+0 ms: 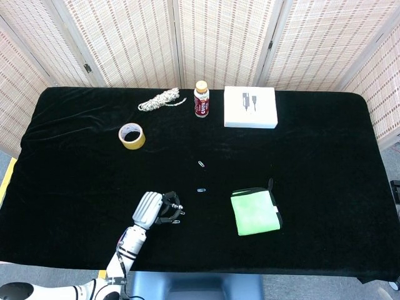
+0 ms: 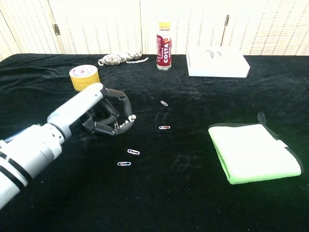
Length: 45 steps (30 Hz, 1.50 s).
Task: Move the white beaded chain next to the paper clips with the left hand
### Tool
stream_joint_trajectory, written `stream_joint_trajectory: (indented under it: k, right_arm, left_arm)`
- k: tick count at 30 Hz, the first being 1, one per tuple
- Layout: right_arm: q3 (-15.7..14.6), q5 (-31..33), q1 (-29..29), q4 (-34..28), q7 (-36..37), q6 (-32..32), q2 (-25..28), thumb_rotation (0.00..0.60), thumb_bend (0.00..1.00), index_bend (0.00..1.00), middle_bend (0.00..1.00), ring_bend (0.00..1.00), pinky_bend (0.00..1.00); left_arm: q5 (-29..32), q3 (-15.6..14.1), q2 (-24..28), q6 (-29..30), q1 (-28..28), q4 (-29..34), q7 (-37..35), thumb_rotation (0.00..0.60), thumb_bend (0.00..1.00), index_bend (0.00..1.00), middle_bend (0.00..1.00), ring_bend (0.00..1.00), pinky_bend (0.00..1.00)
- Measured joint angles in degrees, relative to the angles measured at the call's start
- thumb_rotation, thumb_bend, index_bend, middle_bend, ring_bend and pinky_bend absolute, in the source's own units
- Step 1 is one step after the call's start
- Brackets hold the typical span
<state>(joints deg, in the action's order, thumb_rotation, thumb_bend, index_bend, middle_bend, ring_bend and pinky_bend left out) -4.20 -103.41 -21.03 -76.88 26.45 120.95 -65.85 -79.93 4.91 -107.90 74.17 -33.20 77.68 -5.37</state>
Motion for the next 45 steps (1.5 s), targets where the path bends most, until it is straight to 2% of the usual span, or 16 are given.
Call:
stream_joint_trajectory:
  k: [4, 7, 17, 20, 28, 37, 41, 45]
  right_arm:
    - [-0.2, -1.4, -1.3, 2.7, 1.6, 4.2, -1.1, 0.600, 0.01, 0.00, 0.00, 0.00, 0.00]
    - [0.9, -2.6, -3.2, 5.5, 3.3, 6.8, -2.3, 0.600, 0.01, 0.00, 0.00, 0.00, 0.00]
    - [11.4, -7.9, -10.6, 10.4, 8.8, 7.0, -5.5, 0.600, 0.01, 0.00, 0.00, 0.00, 0.00]
    - [12.8, -8.9, -11.7, 11.8, 9.8, 7.0, -6.5, 0.600, 0.01, 0.00, 0.00, 0.00, 0.00]
    - [10.9, -8.7, -10.7, 11.6, 8.0, 6.8, -6.6, 0.600, 0.01, 0.00, 0.00, 0.00, 0.00]
    - [8.1, -7.2, -8.8, 9.5, 5.5, 6.2, -5.7, 0.600, 0.01, 0.00, 0.00, 0.00, 0.00]
    - [6.9, -7.1, -7.8, 8.1, 3.5, 5.1, -5.2, 0.600, 0.01, 0.00, 0.00, 0.00, 0.00]
    - [6.0, -6.5, -6.7, 6.2, 1.9, 3.3, -4.5, 0.600, 0.01, 0.00, 0.00, 0.00, 0.00]
  left_arm:
    - [-1.3, -0.9, -3.0, 0.9, 0.9, -3.1, -0.2, 0.600, 0.52, 0.89, 1.00, 1.00, 1.00]
    - [-2.0, -1.3, -5.2, 0.9, 1.4, -5.2, -0.8, 0.600, 0.52, 0.89, 1.00, 1.00, 1.00]
    - [-2.9, -0.9, -10.0, -2.6, 0.8, -11.8, -1.4, 0.600, 0.52, 0.89, 1.00, 1.00, 1.00]
    - [-3.1, -0.1, -10.5, -3.3, 0.4, -13.0, -1.6, 0.600, 0.52, 0.89, 1.00, 1.00, 1.00]
    - [-4.0, 1.0, -9.2, -2.9, 0.4, -12.7, -1.7, 0.600, 0.52, 0.89, 1.00, 1.00, 1.00]
    - [-5.0, 3.1, -3.1, -0.9, 0.5, -9.4, 1.2, 0.600, 0.52, 0.89, 1.00, 1.00, 1.00]
    - [-3.7, 5.0, 0.2, -1.2, 0.5, -9.6, 1.1, 0.600, 0.52, 0.89, 1.00, 1.00, 1.00]
    - [-3.0, 5.8, 1.0, -1.8, 0.3, -10.5, 0.5, 0.600, 0.52, 0.89, 1.00, 1.00, 1.00]
